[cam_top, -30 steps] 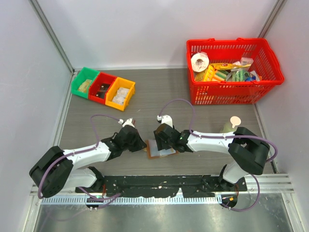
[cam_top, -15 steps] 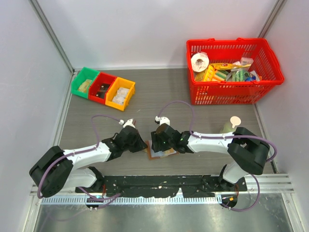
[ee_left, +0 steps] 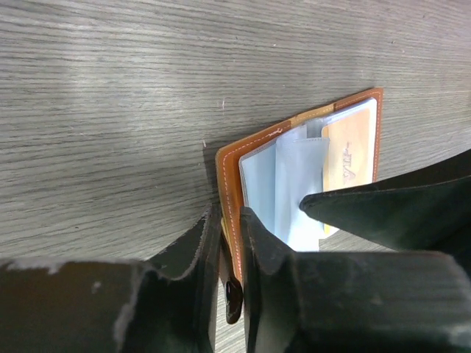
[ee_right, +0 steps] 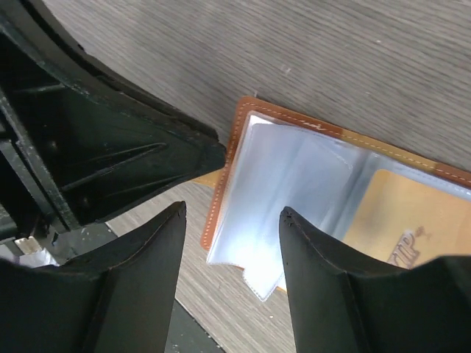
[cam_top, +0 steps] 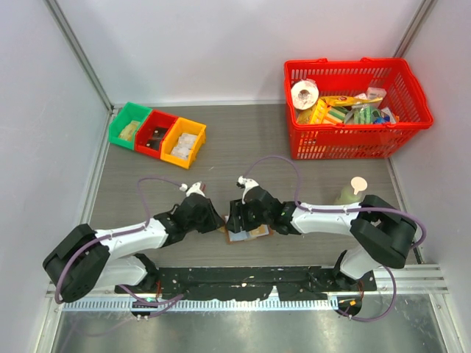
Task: Take the credit cards out of the card holder
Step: Remove the credit card from the card holder.
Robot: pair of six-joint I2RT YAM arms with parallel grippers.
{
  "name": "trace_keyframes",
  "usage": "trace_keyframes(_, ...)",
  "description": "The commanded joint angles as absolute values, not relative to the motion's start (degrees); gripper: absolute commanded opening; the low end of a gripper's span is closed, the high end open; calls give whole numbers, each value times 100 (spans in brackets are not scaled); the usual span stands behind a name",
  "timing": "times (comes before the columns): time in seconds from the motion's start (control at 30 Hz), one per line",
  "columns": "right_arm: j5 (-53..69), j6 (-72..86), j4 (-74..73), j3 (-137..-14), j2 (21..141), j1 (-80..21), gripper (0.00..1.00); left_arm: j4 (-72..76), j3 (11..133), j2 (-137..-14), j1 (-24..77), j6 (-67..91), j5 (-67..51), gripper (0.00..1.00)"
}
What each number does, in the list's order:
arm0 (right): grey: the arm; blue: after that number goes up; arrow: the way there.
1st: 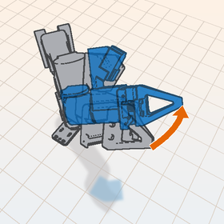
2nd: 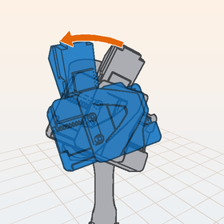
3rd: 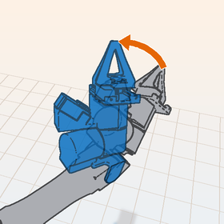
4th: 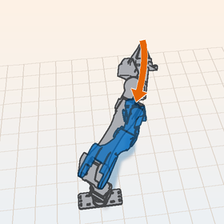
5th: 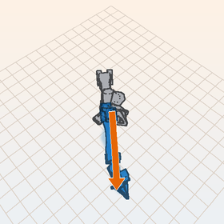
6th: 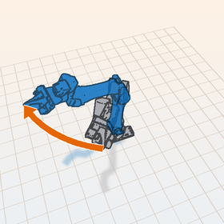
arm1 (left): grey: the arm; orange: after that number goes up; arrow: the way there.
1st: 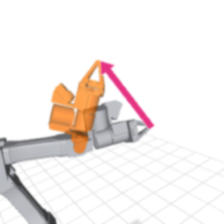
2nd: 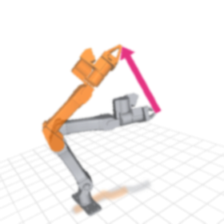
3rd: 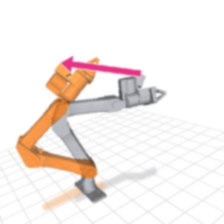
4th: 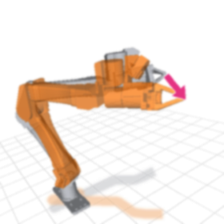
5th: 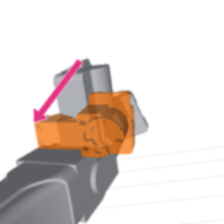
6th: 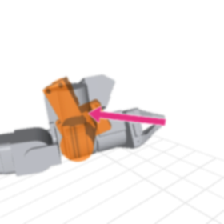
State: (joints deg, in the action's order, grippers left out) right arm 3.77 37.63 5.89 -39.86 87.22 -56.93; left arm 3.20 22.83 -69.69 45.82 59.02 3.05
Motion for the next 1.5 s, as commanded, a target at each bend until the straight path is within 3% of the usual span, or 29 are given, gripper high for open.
trace_keyframes(0.0,686,3674,932,-4236,8595,-5713,58,589,2215,-6689,4614,6012,553,23)
trace_keyframes(0.37,1124,3244,405,-5139,9096,-5730,56,-464,2004,-5135,4614,6029,1423,47)
trace_keyframes(0.57,1319,2848,-367,-6221,9431,-5792,56,-1098,2039,-4141,4614,6056,1784,51)
trace_keyframes(0.73,555,2532,-1001,-6364,8861,-5714,58,-1187,2302,-3946,4614,5863,1531,52)
trace_keyframes(0.93,281,2662,-1204,-5119,7965,-5073,57,-529,2768,-4858,4693,5836,555,52)
trace_keyframes(1.13,307,2988,-889,-3940,7173,-4606,55,-36,3462,-6194,5255,5818,360,44)
trace_keyframes(1.33,571,3111,-431,-3411,7005,-4333,39,939,3428,-7179,5458,6178,431,32)
trace_keyframes(1.47,729,3173,-150,-3226,7110,-4307,37,1239,3410,-7646,5476,6302,343,26)
